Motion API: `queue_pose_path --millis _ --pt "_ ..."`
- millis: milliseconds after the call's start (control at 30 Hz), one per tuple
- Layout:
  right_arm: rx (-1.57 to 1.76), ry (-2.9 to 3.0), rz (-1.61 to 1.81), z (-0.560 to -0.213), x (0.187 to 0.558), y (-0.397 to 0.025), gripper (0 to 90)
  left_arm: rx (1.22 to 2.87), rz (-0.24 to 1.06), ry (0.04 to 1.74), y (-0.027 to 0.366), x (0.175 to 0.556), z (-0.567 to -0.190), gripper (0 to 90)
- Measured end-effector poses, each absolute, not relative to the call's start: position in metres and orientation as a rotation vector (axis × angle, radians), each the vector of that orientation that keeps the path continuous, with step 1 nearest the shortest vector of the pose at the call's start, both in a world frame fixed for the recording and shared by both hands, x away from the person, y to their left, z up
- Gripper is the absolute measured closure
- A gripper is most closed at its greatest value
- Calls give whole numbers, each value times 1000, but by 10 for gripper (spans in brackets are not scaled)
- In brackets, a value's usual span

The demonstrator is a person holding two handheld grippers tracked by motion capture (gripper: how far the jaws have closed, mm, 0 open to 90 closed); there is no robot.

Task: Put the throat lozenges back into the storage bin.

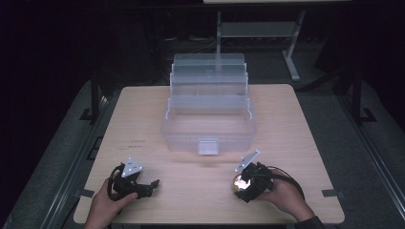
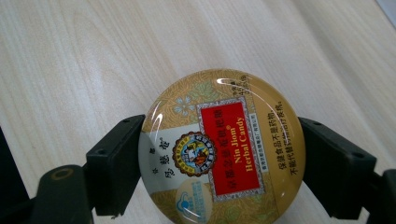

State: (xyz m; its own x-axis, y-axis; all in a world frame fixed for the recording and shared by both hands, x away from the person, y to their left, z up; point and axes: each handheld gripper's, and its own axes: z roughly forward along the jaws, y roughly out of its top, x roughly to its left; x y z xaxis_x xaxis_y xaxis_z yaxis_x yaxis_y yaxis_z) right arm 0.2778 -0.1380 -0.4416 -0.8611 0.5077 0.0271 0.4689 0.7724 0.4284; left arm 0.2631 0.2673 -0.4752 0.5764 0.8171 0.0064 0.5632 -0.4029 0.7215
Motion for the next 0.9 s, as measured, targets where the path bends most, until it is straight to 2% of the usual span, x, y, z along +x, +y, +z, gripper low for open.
queue_pose_path --millis 900 --pt "931 2788 678 -420 288 -176 198 2120 475 1095 267 263 -475 107"
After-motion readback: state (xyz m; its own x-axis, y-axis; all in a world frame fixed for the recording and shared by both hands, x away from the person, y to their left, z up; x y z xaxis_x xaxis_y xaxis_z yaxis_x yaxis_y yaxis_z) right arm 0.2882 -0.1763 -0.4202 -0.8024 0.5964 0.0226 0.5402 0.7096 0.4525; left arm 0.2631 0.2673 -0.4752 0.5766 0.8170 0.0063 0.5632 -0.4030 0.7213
